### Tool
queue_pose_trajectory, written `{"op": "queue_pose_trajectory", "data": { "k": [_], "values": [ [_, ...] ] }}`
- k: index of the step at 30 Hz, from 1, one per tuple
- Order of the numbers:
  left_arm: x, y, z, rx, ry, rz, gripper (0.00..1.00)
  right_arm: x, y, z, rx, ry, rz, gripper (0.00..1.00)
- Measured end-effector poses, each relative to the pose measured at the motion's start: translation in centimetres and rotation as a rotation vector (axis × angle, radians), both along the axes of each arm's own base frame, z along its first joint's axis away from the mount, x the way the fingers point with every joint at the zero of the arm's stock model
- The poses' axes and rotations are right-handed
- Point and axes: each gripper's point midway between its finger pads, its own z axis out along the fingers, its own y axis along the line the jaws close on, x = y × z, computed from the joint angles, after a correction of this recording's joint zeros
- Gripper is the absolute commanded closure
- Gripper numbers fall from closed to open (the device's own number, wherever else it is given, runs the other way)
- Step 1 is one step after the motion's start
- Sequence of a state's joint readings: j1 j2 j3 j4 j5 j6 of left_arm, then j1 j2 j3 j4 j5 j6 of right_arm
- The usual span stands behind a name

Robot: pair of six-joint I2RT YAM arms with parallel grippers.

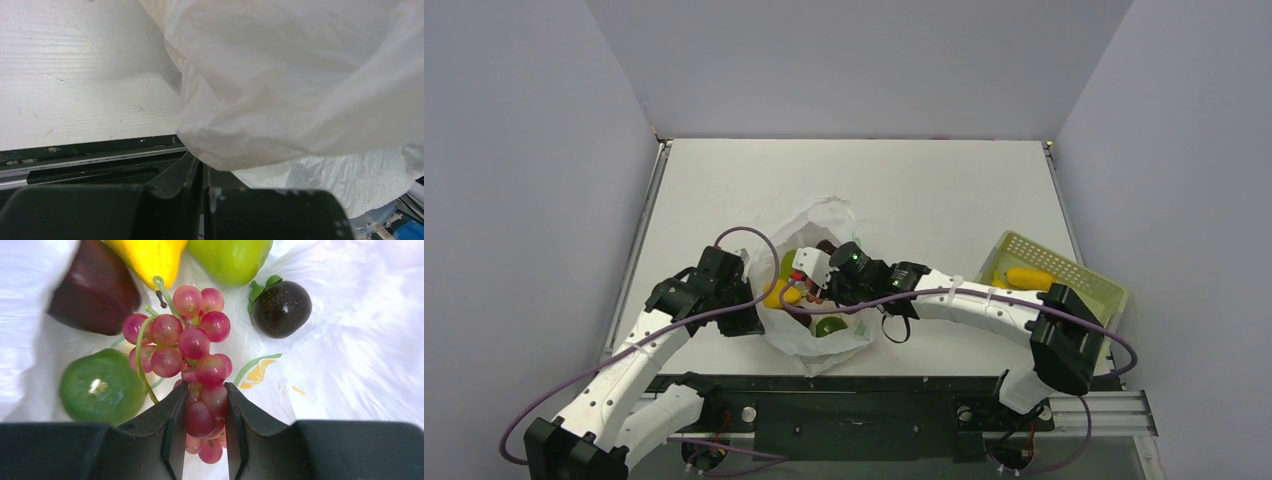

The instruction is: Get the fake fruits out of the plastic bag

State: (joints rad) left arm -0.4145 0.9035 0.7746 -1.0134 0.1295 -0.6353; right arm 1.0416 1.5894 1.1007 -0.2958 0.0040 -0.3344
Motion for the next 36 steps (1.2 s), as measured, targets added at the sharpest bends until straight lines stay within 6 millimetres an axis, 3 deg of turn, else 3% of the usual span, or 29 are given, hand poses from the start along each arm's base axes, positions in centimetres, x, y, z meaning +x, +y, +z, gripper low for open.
{"op": "queue_pose_trajectory", "data": {
  "k": [3, 10, 15, 18, 23, 29, 34, 36],
  "values": [
    [0.3, 0.0, 0.0, -0.001, -0.008, 0.004, 1.00, -0.9, 0.2, 2.7, 0.089, 0.012, -0.005, 1.00],
    [0.6, -0.1, 0.1, -0.005, -0.017, 0.007, 1.00, -3.0, -0.5, 11.5, 0.358, 0.004, -0.025, 1.00],
    [0.9, -0.1, -0.3, 0.002, -0.005, 0.009, 1.00, -4.1, -3.8, 17.2, 0.504, -0.057, -0.085, 1.00],
    [1.0, -0.1, -0.4, 0.005, -0.003, 0.003, 1.00, -4.1, -7.3, 18.5, 0.538, -0.105, -0.180, 1.00],
    [1.3, -0.1, -0.3, 0.002, -0.011, 0.007, 1.00, -2.7, -14.2, 17.6, 0.504, -0.204, -0.399, 1.00],
    [1.5, -0.2, -0.2, -0.013, -0.017, 0.007, 1.00, -0.1, -24.3, 14.3, 0.317, -0.308, -0.750, 1.00],
    [1.6, -0.6, 0.0, -0.037, -0.020, -0.004, 1.00, 0.7, -32.5, 9.5, 0.059, -0.292, -0.990, 1.00],
    [1.6, -0.7, 0.0, -0.045, -0.018, -0.012, 1.00, 0.4, -34.6, 7.8, -0.031, -0.255, -1.041, 1.00]
  ]
}}
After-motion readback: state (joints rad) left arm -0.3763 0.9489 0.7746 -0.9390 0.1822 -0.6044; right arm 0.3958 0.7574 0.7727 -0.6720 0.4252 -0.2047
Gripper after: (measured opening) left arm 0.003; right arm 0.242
